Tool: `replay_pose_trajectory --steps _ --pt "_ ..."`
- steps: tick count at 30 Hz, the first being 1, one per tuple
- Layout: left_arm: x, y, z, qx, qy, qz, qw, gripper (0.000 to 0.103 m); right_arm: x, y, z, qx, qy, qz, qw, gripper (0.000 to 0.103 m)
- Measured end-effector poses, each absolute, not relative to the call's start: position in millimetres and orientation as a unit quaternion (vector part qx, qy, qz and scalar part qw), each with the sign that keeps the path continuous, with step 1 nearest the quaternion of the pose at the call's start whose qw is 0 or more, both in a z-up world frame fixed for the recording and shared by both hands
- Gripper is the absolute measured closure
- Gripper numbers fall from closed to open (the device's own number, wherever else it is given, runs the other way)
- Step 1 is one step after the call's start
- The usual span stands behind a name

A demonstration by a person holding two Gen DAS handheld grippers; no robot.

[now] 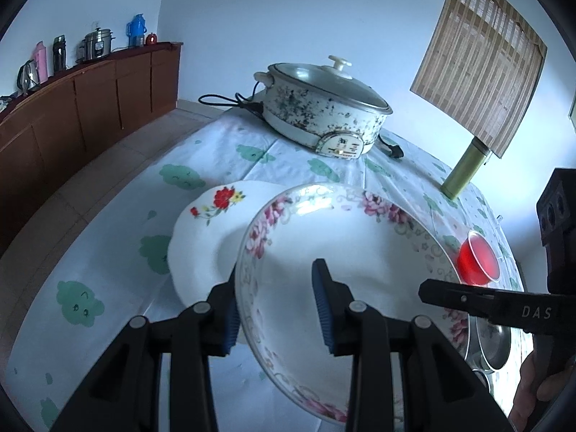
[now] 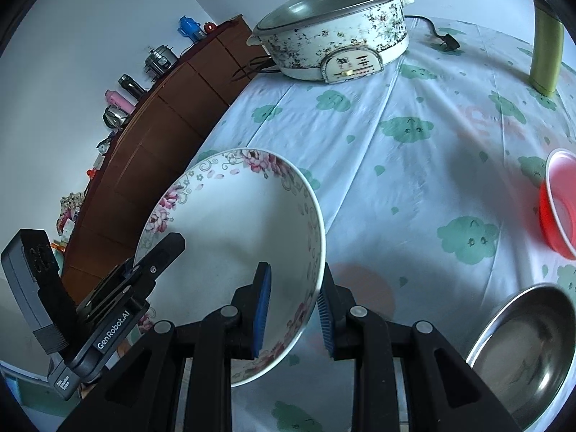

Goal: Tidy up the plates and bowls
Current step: 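Carry the pink-floral bowl with both grippers toward the stacked plates, then lower the pink-floral bowl onto the stacked plates with both grippers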

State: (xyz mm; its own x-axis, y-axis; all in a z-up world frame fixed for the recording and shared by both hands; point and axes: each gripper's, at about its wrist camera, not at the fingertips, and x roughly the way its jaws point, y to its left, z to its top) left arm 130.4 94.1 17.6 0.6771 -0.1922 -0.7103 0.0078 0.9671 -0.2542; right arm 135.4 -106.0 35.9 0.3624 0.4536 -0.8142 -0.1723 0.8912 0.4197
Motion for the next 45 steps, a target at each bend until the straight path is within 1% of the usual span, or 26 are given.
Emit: replay_pose_trajectory --steps 28,45 --pt "96.8 142.1 12.7 -0.125 0.389 -0.045 0.912 0.070 93.6 -61.5 33.1 0.142 0.507 0.207 0.824 0.075" --pt "108.4 168.4 7.7 -0.134 0.388 -0.025 0.912 0.070 100.9 -43.8 27.8 0.185 0.489 0.240 0.818 0.075"
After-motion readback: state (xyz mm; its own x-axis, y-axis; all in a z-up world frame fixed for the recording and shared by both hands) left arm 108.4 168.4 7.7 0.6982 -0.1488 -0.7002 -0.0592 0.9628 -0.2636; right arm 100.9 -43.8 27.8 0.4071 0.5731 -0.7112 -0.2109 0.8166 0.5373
